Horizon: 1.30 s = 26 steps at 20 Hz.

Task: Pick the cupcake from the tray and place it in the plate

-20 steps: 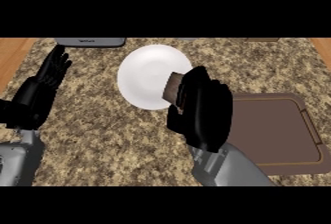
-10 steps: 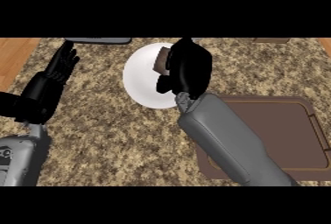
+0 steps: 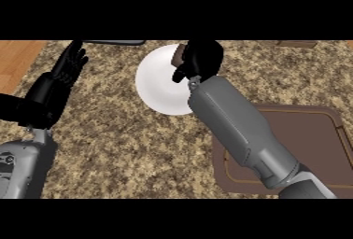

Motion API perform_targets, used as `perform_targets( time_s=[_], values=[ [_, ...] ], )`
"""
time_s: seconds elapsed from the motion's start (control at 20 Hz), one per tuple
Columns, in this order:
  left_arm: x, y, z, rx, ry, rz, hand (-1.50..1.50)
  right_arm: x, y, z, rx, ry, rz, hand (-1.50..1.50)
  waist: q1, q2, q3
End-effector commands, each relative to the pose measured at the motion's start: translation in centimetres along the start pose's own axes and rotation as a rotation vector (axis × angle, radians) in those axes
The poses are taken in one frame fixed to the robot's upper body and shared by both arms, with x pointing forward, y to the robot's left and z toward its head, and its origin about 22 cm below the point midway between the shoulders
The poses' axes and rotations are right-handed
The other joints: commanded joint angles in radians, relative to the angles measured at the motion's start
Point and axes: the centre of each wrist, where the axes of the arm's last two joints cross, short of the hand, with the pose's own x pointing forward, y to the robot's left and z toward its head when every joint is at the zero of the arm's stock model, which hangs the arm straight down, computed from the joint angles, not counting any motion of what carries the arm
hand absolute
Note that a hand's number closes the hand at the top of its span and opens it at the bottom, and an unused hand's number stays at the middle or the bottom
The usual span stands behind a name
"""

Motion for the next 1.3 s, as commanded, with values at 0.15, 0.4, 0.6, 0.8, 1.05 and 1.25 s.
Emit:
perform_targets(
  time_s=[0.15,0.4,0.6,0.8,1.05,1.25],
  values=[
    [0.7,-1.0,-1.1,-0.035,-0.030,-0.001,0.00,-1.7,1.5,-2.3,-0.012,0.183,-0.136,-1.50,0.030,0.015,0.001],
    [1.5,-1.8,-1.3,-0.037,-0.031,0.004,0.00,-3.0,2.1,-2.8,0.007,0.158,-0.233,-1.50,0.047,0.018,0.002],
    [0.4,-1.4,-0.4,-0.044,-0.028,0.004,0.00,-1.9,1.2,-3.3,-0.052,0.102,-0.326,-1.50,0.047,0.016,0.002],
    [0.8,-1.9,-1.2,-0.047,-0.026,0.013,0.00,-1.7,0.8,-3.4,-0.185,0.085,-0.469,-1.50,0.040,0.019,0.002],
    [0.2,-1.0,-0.1,-0.028,-0.009,0.007,0.00,-1.2,-0.1,-3.4,-0.216,0.104,-0.632,-1.50,0.031,0.005,0.002],
    [-1.4,-0.2,0.7,-0.003,0.023,0.018,0.00,-3.7,1.4,-2.9,-0.265,0.120,-0.688,-1.50,-0.008,-0.004,0.002]
  ],
)
